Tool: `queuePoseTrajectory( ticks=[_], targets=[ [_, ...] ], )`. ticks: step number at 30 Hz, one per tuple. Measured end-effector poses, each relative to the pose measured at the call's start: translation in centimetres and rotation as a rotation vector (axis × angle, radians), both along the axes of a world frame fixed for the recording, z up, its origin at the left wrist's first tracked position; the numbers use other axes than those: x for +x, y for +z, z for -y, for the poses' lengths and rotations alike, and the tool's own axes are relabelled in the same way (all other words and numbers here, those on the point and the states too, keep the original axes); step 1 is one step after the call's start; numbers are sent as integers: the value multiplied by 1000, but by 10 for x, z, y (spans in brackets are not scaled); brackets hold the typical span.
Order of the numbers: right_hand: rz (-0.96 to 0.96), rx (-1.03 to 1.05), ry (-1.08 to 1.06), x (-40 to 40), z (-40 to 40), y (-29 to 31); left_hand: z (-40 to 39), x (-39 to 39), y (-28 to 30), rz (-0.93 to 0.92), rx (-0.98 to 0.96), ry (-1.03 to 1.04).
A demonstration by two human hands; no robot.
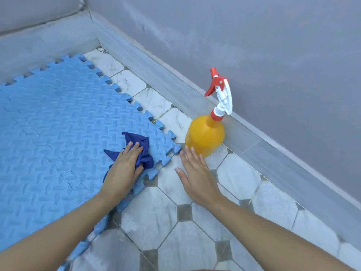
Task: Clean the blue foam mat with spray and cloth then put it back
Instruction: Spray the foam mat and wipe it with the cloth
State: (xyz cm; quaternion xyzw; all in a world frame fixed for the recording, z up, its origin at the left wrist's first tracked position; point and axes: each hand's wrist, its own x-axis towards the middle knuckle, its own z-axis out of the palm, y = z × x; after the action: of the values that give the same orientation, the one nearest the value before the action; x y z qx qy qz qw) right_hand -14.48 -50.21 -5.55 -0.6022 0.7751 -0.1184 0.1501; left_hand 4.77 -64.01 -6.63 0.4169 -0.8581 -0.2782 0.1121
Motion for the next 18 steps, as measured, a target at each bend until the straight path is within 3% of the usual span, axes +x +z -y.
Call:
queuePoseTrajectory(
  ticks=[3, 7, 12, 18],
  targets=[
    [-9, -23, -184, -18, -43, -1, -57, -28, 14, -39, 34, -211],
    [-35, 44, -456, -63, -77, 5, -113, -65, 28, 259, -87, -427],
    [-154, 63, -473, -93, -88, 20, -69, -85, 39, 255, -247, -262],
    [-68, 22, -426, -72, -78, 26, -28, -71, 50, 283, -338, -139]
  ],
)
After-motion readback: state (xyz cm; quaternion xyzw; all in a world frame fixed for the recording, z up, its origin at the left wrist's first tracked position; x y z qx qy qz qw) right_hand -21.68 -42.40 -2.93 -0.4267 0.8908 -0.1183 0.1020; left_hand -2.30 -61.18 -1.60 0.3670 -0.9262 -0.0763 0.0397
